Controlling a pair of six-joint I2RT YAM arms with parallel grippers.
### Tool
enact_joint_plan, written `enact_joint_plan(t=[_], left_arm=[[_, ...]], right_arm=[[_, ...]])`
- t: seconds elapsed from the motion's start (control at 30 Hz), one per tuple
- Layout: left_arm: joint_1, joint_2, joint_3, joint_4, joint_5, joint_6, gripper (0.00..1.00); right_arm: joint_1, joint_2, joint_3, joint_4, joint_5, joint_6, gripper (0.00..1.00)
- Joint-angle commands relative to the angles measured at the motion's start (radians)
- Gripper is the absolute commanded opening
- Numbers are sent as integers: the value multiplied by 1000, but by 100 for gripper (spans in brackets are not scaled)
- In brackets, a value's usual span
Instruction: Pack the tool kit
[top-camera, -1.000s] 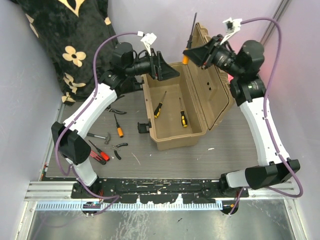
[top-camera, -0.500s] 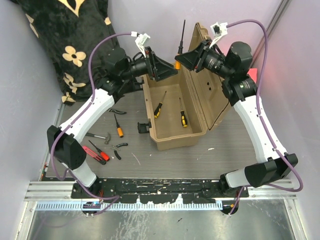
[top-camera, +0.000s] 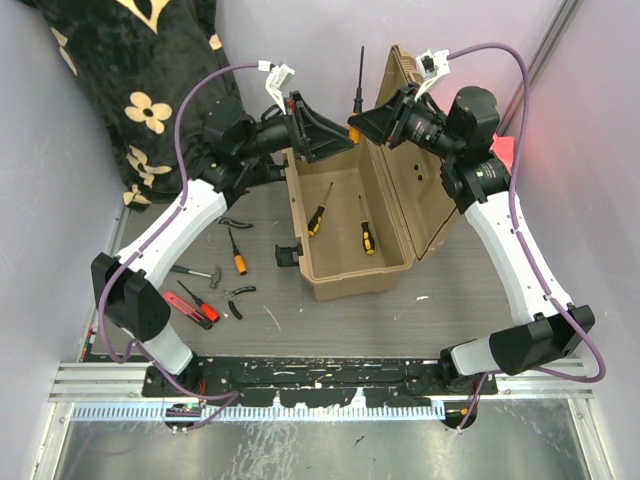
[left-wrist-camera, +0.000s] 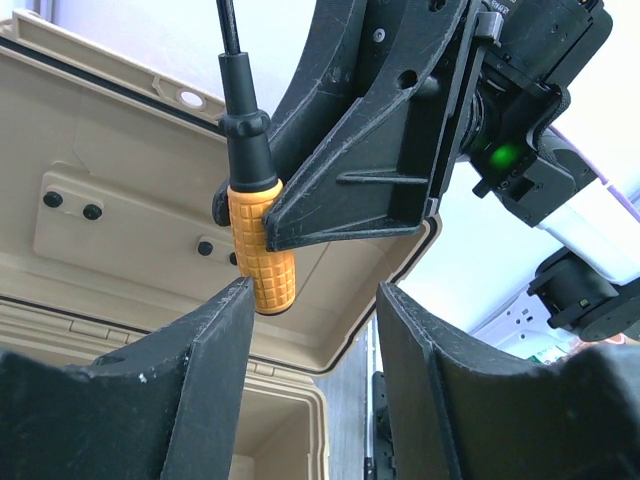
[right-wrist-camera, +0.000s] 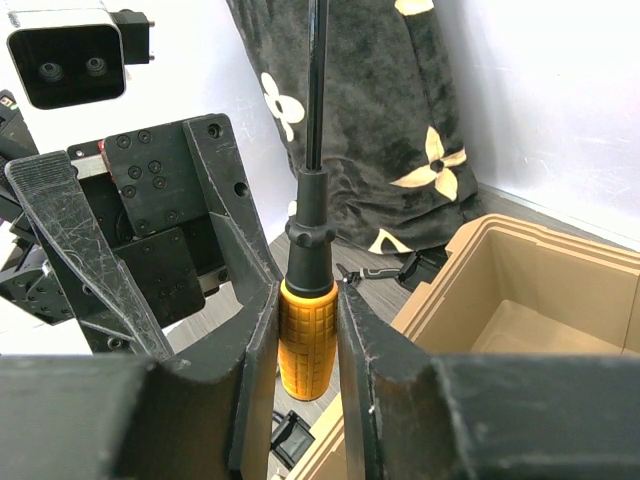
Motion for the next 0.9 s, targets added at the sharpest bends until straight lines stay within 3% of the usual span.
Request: enact_joint_plan(t=[0.0, 0.33, 0.87], left_arm=[[-23, -6, 13, 72, 31, -9, 52], [-78, 37, 33, 71, 11, 10, 52], [-58, 64, 17, -10, -67, 79, 54]], right_arm=[[7, -38, 4, 40, 11, -11, 1], [9, -54, -8, 28, 4, -15, 1], [8, -65, -5, 0, 1, -39, 1]])
